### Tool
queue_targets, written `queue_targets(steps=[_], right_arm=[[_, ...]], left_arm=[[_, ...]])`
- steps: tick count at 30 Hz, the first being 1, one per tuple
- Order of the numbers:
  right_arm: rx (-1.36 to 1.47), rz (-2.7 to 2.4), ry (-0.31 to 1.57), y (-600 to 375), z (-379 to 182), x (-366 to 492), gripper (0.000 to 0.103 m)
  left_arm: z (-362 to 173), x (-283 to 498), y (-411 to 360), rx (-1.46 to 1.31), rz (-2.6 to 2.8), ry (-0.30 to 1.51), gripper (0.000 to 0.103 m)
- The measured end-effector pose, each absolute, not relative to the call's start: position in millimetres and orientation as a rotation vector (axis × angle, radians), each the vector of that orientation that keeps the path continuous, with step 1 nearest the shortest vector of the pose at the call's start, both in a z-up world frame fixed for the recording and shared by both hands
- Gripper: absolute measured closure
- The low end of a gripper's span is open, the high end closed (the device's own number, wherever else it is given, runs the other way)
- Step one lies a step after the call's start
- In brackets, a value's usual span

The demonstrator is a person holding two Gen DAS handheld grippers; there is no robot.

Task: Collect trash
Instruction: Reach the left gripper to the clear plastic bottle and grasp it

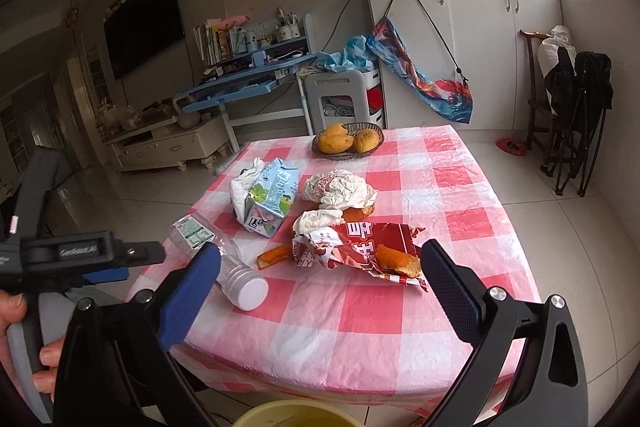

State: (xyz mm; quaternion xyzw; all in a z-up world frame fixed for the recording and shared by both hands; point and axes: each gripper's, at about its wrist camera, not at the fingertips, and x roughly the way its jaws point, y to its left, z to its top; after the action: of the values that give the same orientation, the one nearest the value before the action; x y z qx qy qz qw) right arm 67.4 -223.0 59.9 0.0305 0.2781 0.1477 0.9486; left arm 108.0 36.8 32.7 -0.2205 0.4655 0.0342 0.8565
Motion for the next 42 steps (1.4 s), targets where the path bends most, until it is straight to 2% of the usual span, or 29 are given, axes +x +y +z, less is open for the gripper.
queue_targets(steps=[10, 18, 22, 27, 35, 37, 42], right_arm=[[0.284, 0.336, 0.605, -254.8, 59.4, 70.0, 0.007], [0.374, 0.379, 0.629, -261.3, 60.0, 71.2, 0.007], [0.399, 0.390, 0.629, -264.8, 60.0, 69.8, 0.007], [0.425, 0.393, 0.640, -266.5, 57.6, 71.5, 0.007], [0.420, 0.392, 0.664, -262.8, 53.2, 72.8, 0.007], [0.423, 0.389, 0.673, -262.8, 51.5, 73.5, 0.007], [0.446, 0.393, 0.690, -264.1, 48.7, 75.8, 0.007]], left_arm=[[-14.9, 181.0, 17.9, -0.492, 0.296, 1.132, 0.007], [-30.8, 188.4, 7.8, -0.380, 0.274, 1.146, 0.008], [-24.0, 181.7, 9.6, -0.319, 0.175, 1.127, 0.024], [-21.0, 172.0, 24.4, -0.309, 0.070, 1.118, 0.033], [-20.7, 171.2, 36.6, -0.259, 0.111, 1.131, 0.031], [-15.8, 169.5, 38.0, -0.270, 0.104, 1.111, 0.025], [-17.2, 171.0, 41.8, -0.266, 0.113, 1.111, 0.023]])
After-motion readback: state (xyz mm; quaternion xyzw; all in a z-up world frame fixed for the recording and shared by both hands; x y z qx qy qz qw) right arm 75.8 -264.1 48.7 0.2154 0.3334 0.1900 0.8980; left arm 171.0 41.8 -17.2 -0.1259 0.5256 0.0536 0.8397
